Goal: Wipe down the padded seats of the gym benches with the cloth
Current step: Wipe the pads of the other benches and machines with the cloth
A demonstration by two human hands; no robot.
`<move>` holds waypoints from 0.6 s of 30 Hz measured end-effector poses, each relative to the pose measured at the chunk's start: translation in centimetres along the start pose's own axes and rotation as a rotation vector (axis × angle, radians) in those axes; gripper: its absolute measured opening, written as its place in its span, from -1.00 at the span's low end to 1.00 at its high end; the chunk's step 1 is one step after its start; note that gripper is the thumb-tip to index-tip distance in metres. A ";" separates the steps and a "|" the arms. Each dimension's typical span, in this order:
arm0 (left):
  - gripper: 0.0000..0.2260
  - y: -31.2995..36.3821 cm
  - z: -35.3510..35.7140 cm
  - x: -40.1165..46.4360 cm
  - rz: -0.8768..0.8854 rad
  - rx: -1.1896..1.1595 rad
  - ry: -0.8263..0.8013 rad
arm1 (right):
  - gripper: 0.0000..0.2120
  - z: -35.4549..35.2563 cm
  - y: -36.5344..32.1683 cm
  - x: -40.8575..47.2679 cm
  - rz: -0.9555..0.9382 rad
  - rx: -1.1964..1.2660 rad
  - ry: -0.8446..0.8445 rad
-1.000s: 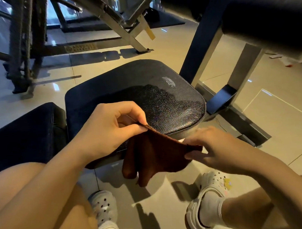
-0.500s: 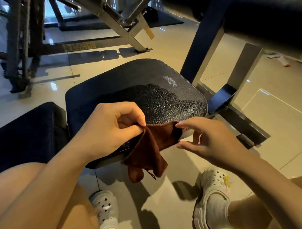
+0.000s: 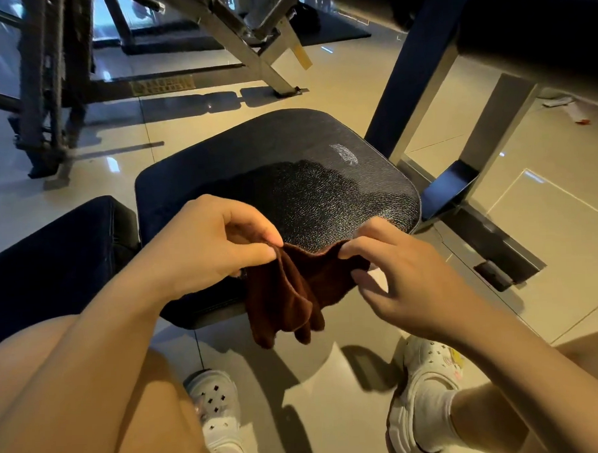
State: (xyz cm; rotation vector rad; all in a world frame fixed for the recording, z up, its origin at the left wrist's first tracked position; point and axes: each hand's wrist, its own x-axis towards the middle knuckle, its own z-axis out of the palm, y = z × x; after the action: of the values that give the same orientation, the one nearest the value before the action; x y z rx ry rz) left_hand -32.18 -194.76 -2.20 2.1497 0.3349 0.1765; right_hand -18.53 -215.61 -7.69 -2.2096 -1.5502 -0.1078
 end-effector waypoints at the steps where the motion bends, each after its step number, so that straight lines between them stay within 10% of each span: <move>1: -0.88 0.0 0.1 -0.1 -0.013 -0.025 -0.008 | -0.75 0.0 -0.1 -0.1 0.027 0.019 -0.029; 7: -0.90 0.3 1.9 0.4 -0.007 -0.159 0.141 | -0.36 2.1 -1.4 -0.3 0.107 -0.032 -0.073; 18: -0.92 -0.1 0.7 0.4 0.124 -0.086 0.190 | -0.80 1.6 -0.8 0.6 0.025 0.006 0.058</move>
State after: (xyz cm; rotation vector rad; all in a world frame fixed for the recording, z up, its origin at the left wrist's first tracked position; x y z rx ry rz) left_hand -31.65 -195.17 -2.67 2.0735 0.2973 0.4595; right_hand -19.32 -214.21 -8.68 -2.2006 -1.4897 -0.1572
